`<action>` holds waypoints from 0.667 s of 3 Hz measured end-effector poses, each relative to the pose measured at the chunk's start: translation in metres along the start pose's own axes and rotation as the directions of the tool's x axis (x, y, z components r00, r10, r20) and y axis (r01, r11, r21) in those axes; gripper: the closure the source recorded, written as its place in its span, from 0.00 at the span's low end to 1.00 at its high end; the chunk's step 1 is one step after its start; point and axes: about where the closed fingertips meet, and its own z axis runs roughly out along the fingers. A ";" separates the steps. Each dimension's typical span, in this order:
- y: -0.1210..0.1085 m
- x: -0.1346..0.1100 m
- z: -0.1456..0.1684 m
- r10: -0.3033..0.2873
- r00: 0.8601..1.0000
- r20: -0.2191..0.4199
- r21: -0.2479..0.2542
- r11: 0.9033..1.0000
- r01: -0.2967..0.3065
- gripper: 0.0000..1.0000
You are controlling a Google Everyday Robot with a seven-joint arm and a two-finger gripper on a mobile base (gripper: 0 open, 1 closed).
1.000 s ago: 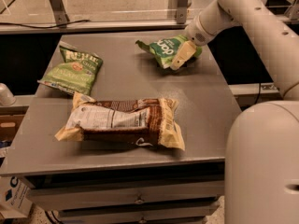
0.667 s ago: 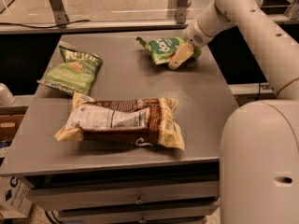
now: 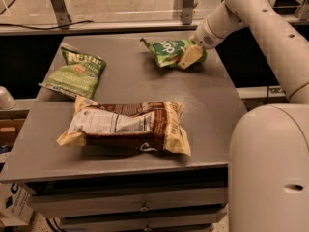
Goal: Pick green rice chip bag
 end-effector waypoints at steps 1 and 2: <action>0.000 -0.001 -0.001 0.000 1.000 0.000 0.000 1.000 0.000 0.87; 0.001 -0.001 -0.002 0.000 1.000 0.001 0.000 1.000 0.000 1.00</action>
Offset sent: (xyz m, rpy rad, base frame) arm -0.1179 -0.0059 0.1314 0.0935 -0.0576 0.0109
